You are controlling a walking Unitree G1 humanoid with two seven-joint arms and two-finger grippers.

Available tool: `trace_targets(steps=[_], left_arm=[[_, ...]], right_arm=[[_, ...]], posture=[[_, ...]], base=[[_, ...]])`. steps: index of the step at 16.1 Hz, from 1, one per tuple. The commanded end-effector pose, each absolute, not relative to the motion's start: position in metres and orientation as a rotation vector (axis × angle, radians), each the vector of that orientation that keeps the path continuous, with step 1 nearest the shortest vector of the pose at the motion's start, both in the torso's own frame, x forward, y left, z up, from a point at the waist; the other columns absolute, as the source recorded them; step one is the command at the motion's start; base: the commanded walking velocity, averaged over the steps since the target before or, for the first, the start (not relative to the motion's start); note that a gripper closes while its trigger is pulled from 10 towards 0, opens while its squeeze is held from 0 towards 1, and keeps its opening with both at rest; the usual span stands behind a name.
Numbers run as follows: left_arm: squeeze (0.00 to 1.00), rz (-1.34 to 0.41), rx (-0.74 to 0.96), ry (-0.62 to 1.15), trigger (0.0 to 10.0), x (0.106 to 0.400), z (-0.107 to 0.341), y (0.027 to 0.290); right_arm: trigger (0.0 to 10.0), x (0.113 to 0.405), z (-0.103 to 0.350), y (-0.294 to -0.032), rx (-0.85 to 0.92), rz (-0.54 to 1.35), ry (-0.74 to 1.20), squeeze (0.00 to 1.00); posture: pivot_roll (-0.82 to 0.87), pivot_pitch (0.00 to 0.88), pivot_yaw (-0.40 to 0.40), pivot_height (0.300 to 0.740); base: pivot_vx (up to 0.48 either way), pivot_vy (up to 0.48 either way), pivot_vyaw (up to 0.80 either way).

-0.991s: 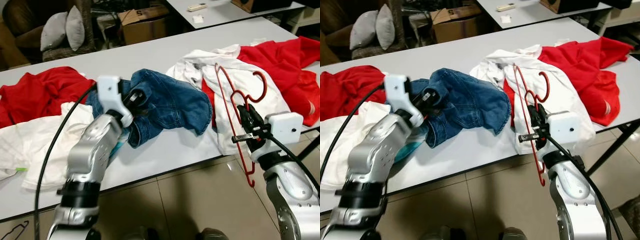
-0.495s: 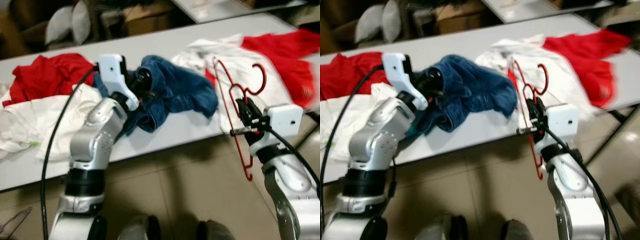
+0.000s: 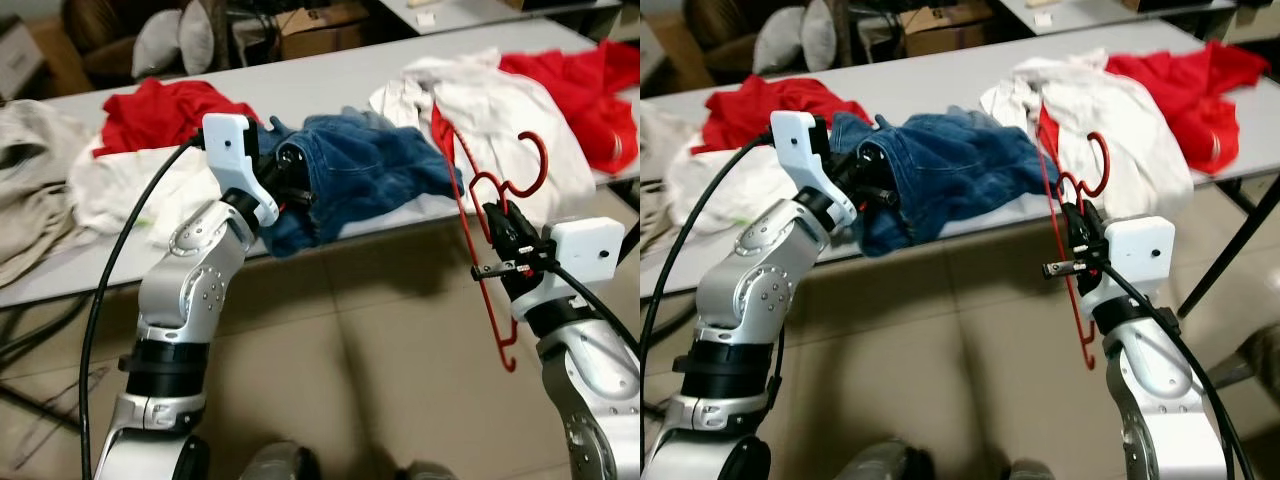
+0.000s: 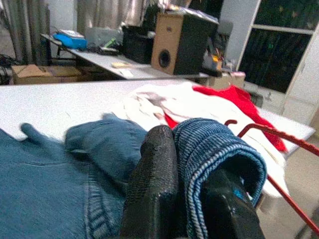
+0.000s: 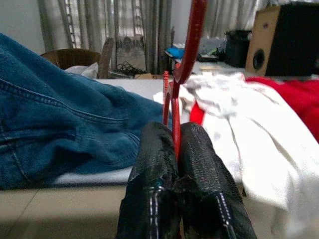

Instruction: Hang hanger

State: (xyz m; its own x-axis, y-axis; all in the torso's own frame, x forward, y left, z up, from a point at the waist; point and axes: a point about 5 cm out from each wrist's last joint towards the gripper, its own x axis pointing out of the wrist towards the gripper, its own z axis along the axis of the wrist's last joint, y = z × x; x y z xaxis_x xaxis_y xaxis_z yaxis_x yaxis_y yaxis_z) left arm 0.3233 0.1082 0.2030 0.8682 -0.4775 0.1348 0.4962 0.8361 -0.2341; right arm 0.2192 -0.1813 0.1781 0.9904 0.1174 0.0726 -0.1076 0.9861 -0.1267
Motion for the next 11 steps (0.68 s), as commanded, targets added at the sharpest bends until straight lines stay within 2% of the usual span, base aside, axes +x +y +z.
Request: trace_targets(steps=[1, 7, 9, 10, 11], left_arm=[[0.0, -0.534, -0.251, -0.092, 10.0, 0.32, 0.208, 0.108], [0.0, -0.553, -0.217, -0.06, 10.0, 0.316, 0.201, 0.107], [0.0, -0.557, -0.158, -0.006, 10.0, 0.315, 0.193, 0.106], [0.0, -0.617, -0.066, 0.091, 1.6, 0.311, 0.177, 0.104], [0.0, -0.752, 0.004, 0.243, 0.0, 0.299, 0.158, 0.1]], right_arm=[[10.0, 0.218, 0.182, -0.181, -0.116, 0.111, -0.093, 0.0], [10.0, 0.215, 0.178, -0.18, -0.11, 0.116, -0.071, 0.0], [10.0, 0.214, 0.176, -0.181, -0.115, 0.116, -0.057, 0.0], [10.0, 0.211, 0.172, -0.181, -0.121, 0.125, -0.032, 0.0], [10.0, 0.206, 0.167, -0.182, -0.137, 0.156, -0.003, 0.0]], posture=[[-0.24, 0.0, 0.113, 0.74], [-0.23, 0.0, 0.108, 0.74], [-0.23, 0.0, 0.107, 0.74], [-0.23, 0.0, 0.109, 0.74], [-0.23, 0.0, 0.115, 0.74]], base=[[-0.255, 0.0, 0.0], [-0.306, 0.0, 0.0], [0.0, 0.0, 0.0], [0.0, 0.0, 0.0], [0.0, 0.0, 0.0]])
